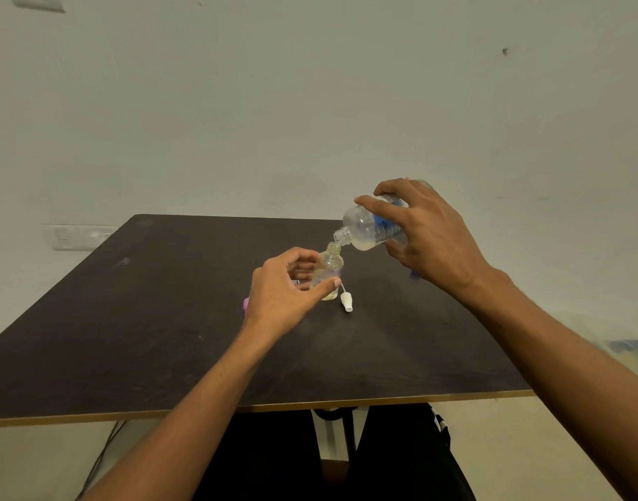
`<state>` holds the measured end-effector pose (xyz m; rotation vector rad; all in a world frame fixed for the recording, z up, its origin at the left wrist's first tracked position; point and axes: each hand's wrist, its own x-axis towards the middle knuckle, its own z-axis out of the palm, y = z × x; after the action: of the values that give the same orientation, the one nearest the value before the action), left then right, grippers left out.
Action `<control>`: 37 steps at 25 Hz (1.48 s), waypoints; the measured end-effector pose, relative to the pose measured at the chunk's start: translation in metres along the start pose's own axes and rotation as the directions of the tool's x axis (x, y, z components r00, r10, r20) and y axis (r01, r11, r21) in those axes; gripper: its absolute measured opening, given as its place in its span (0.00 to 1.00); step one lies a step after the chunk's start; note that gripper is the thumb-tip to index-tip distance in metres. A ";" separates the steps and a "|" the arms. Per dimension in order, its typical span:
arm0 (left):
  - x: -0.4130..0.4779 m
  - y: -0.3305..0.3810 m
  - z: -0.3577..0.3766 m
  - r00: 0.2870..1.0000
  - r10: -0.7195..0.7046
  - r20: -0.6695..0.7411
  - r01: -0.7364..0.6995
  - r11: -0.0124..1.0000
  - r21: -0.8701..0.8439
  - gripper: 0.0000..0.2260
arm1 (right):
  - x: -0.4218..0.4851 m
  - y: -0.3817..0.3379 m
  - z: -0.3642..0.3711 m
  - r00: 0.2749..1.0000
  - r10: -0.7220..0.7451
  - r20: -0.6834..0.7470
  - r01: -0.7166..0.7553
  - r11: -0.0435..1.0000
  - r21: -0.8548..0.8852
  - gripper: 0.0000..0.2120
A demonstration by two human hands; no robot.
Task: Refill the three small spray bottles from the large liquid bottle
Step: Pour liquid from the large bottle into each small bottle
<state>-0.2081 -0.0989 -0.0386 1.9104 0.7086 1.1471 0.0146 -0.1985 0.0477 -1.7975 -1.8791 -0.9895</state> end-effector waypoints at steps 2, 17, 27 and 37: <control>0.000 0.000 0.000 1.000 -0.002 0.000 0.002 1.000 0.003 0.20 | 0.001 0.000 -0.001 1.000 -0.004 -0.003 0.004 1.000 -0.006 0.35; 0.000 0.000 0.000 1.000 0.002 0.000 -0.002 1.000 0.002 0.19 | 0.003 -0.001 -0.005 0.998 -0.057 -0.029 0.056 0.998 -0.042 0.34; -0.001 0.000 -0.001 1.000 -0.005 -0.005 0.005 1.000 -0.013 0.18 | 0.007 -0.004 -0.010 0.995 -0.092 -0.035 0.090 0.995 -0.051 0.32; 0.000 -0.001 -0.002 1.000 -0.001 -0.001 0.001 1.000 0.009 0.19 | 0.010 -0.003 -0.009 0.995 -0.102 0.000 0.102 0.993 -0.057 0.34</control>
<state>-0.2096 -0.0983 -0.0387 1.9165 0.7162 1.1465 0.0089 -0.1975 0.0599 -1.7453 -1.9777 -1.0910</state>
